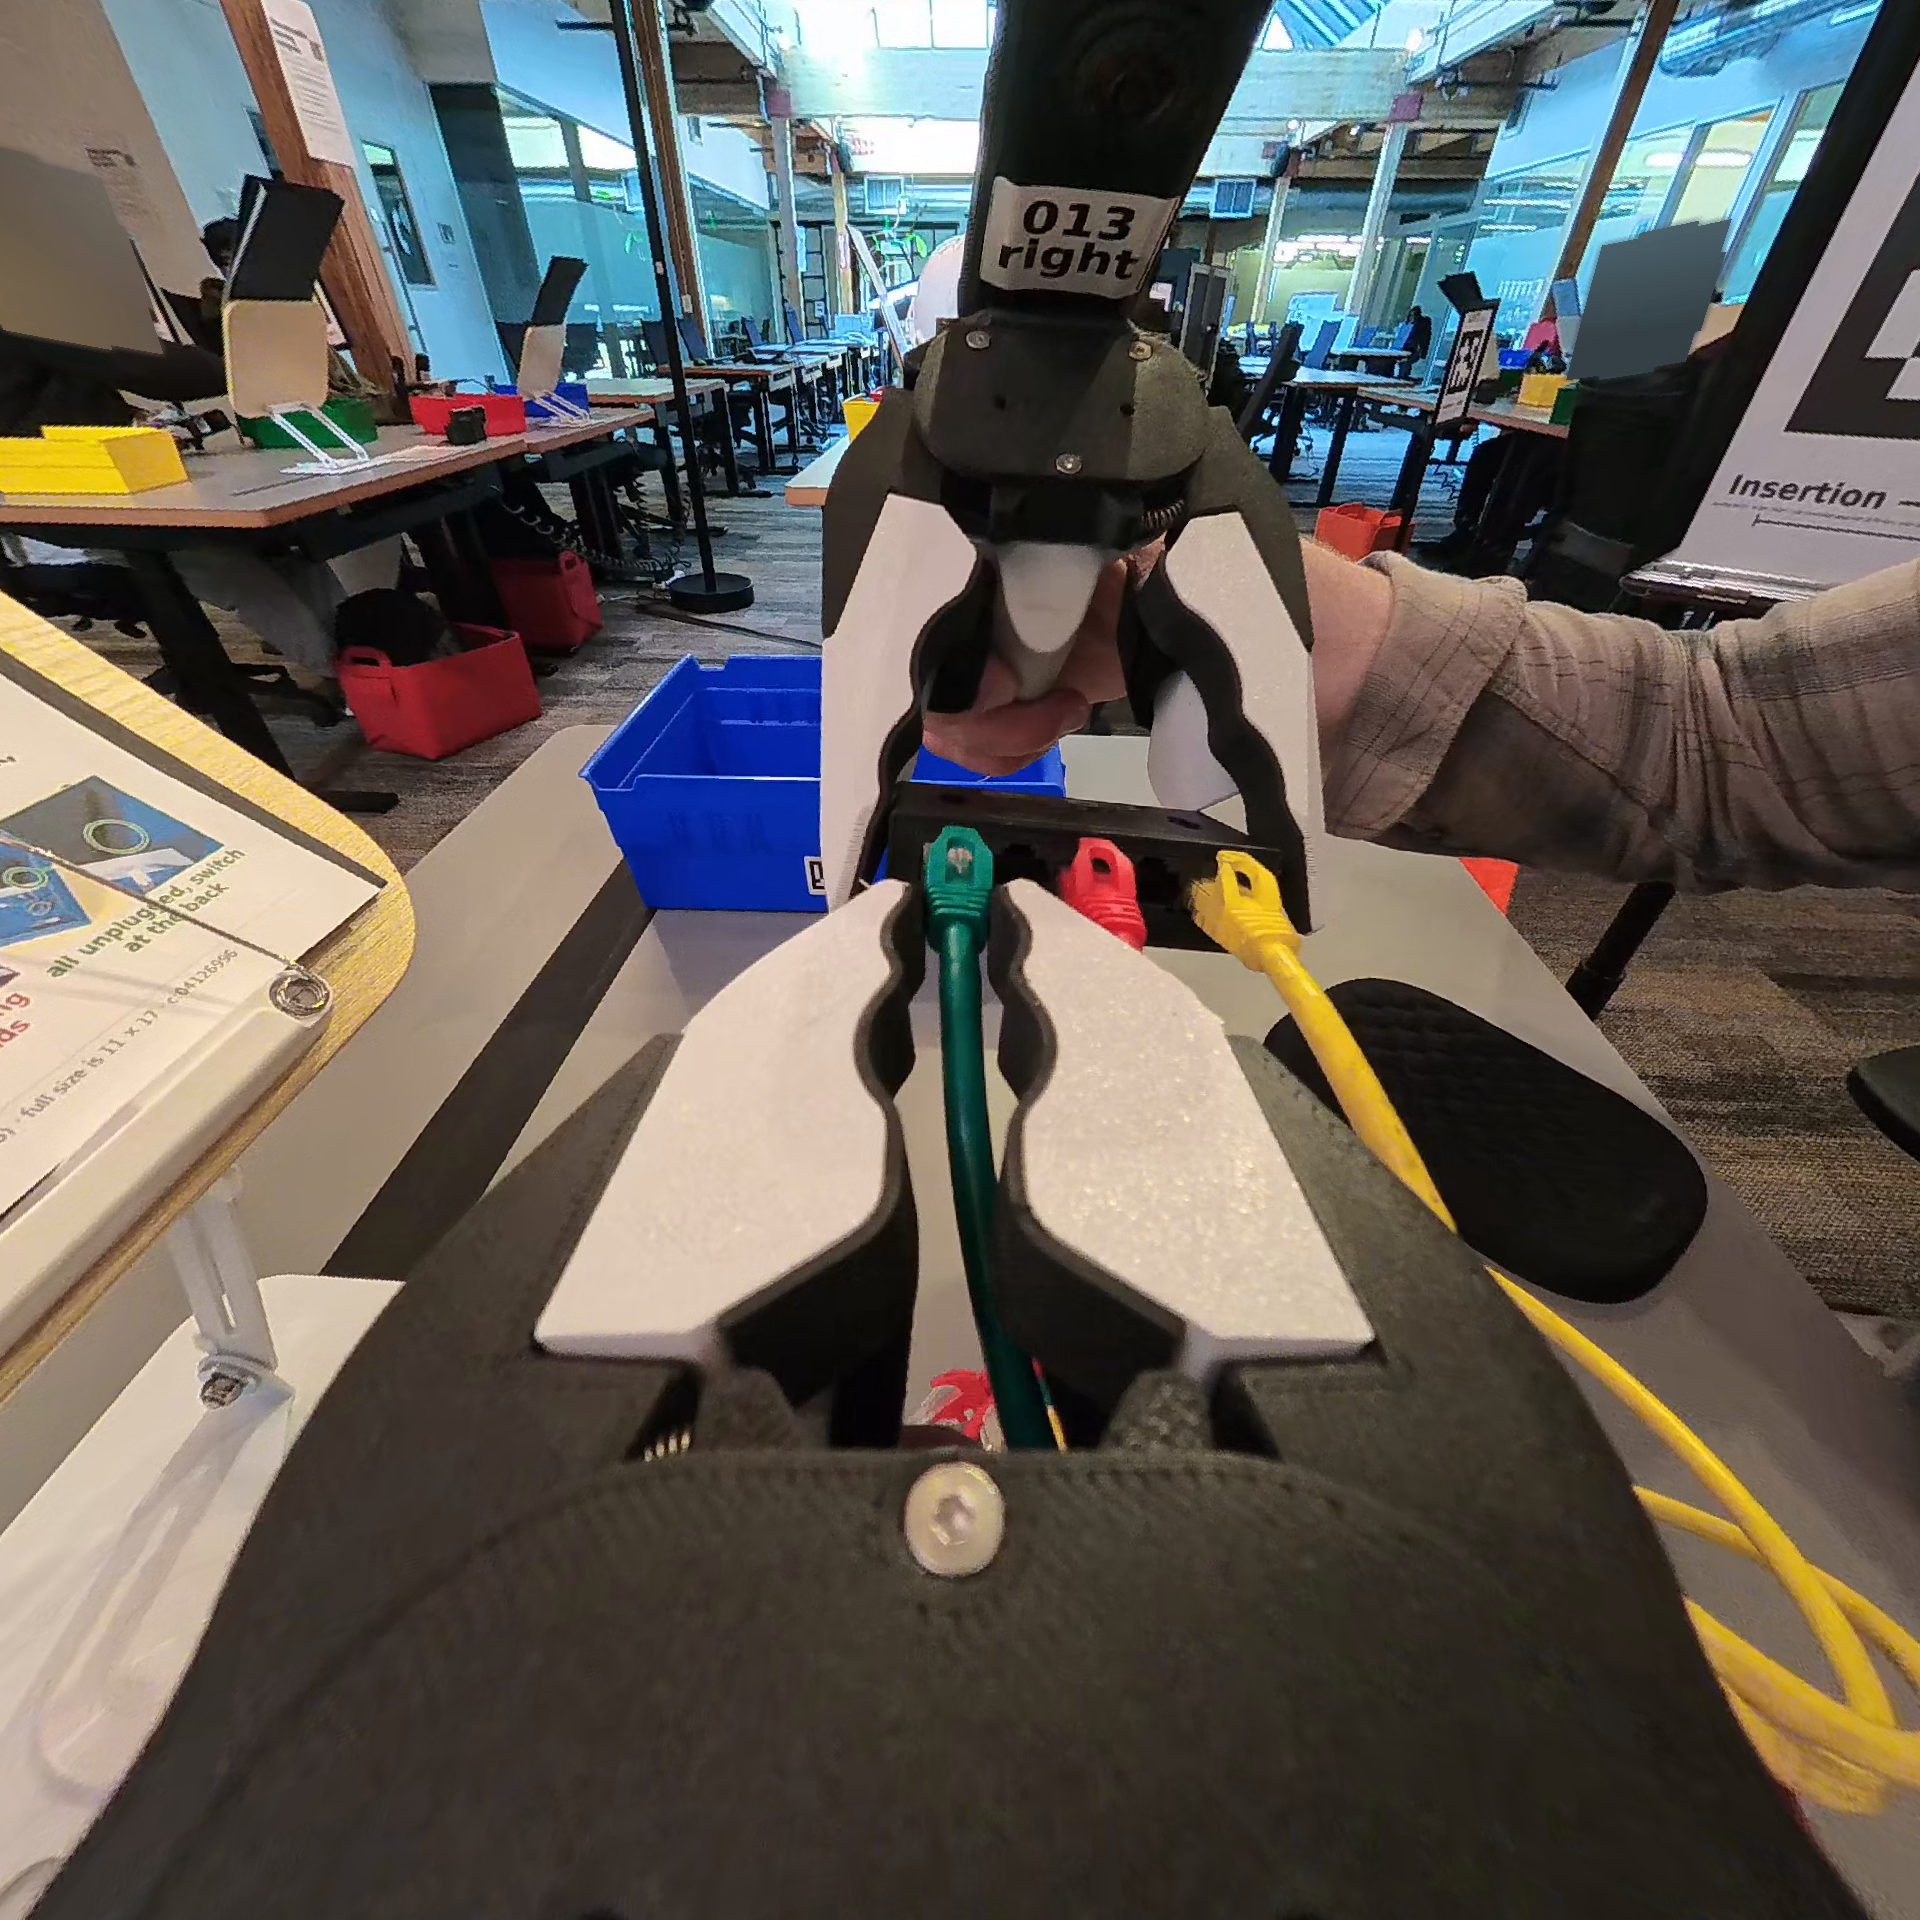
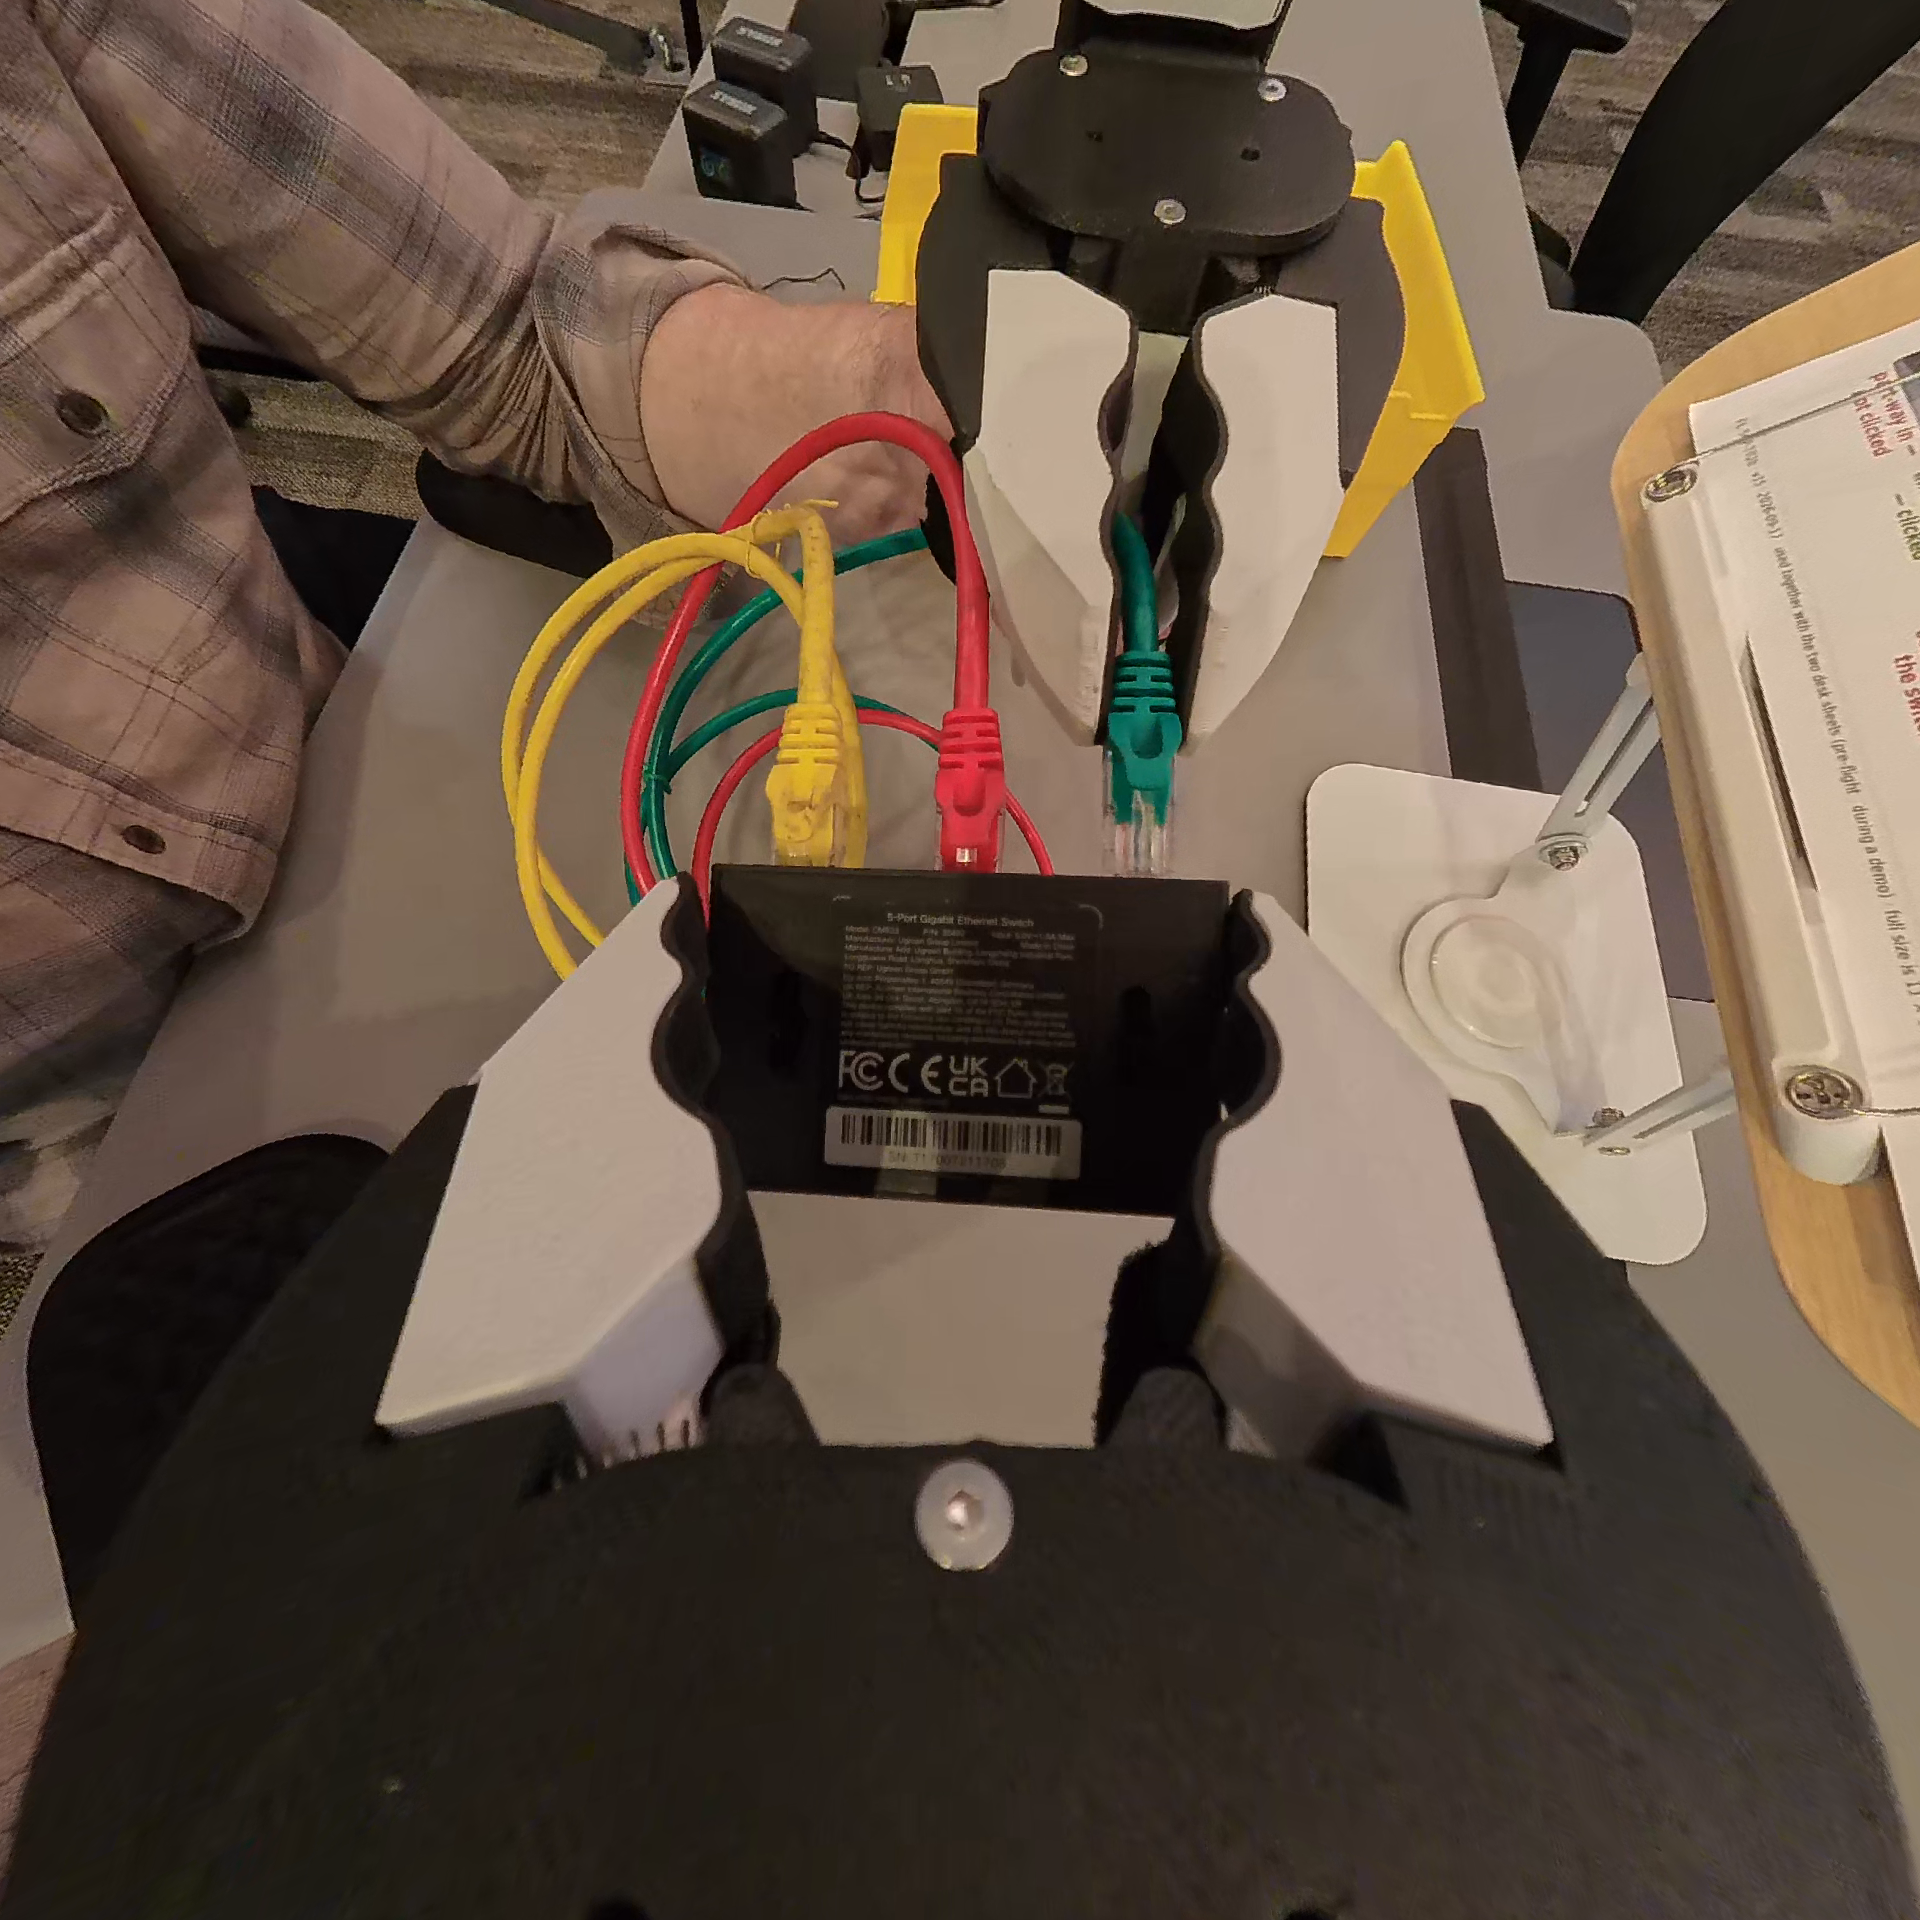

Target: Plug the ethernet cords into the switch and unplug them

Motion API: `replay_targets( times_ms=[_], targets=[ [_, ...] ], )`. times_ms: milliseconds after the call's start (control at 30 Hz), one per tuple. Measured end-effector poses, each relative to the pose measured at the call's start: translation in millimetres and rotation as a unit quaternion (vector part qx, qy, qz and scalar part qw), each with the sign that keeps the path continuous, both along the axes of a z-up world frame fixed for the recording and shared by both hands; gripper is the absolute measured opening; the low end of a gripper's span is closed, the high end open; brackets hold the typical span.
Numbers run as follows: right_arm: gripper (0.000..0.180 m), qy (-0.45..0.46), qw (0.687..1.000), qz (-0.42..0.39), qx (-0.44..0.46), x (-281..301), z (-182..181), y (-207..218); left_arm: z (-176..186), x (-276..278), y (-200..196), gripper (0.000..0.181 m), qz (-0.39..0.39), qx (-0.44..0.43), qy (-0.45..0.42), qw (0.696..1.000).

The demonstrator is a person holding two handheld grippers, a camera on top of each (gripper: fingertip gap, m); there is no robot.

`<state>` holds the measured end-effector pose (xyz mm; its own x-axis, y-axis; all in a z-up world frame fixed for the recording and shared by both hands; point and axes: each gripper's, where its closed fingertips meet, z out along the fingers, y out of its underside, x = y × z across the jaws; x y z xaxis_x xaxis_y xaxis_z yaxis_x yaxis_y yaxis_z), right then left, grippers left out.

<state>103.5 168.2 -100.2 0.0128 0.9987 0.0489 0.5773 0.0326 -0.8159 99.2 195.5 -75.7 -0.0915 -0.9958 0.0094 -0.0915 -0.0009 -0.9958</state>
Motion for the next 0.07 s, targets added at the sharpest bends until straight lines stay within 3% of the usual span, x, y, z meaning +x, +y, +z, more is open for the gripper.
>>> replay_targets(
  times_ms=[67],
  targets=[
    [0.098, 0.000, 1.000, -0.001, 0.000, 0.2, 0.1, 0.3, 0.0, 0.3, 0.4, 0.012, 0.001, -0.001, -0.001, 1.000]
  ],
)
